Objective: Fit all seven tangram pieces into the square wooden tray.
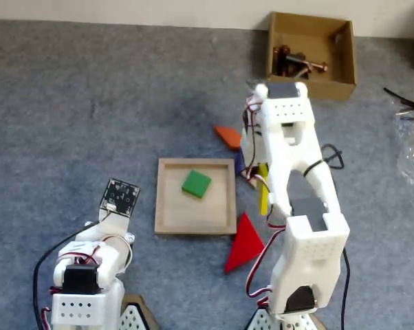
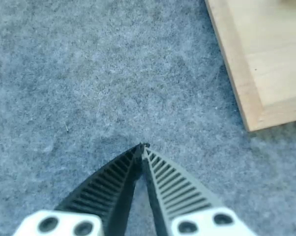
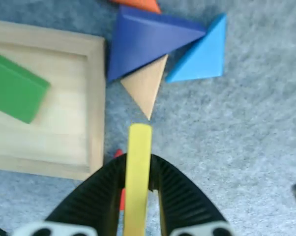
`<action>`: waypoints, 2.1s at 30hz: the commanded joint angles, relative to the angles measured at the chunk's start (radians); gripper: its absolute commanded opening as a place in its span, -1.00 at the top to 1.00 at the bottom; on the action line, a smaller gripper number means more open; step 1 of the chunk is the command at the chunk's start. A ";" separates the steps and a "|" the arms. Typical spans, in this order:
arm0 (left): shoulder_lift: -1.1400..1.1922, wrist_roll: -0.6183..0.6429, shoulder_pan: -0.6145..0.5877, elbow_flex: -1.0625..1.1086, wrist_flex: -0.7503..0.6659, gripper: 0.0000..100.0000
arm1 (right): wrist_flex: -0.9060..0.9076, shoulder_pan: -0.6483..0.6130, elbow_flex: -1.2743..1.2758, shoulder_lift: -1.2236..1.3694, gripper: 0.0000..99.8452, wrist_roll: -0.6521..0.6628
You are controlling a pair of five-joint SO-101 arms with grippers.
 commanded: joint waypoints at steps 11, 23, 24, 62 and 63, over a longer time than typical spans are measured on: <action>-0.007 0.008 -0.004 0.021 0.005 0.99 | 0.033 -0.085 -0.157 -0.131 0.99 0.011; -0.007 0.008 -0.004 0.021 0.005 0.99 | 0.031 -0.090 -0.087 -0.418 0.99 0.011; -0.007 0.008 -0.004 0.021 0.005 0.99 | 0.030 -0.104 -0.058 -0.430 0.99 0.012; -0.007 0.008 -0.004 0.021 0.005 0.99 | -0.705 -0.222 1.208 -1.213 0.99 0.384; -0.007 0.008 -0.004 0.021 0.005 0.99 | -0.746 -0.222 1.227 -1.213 0.99 0.384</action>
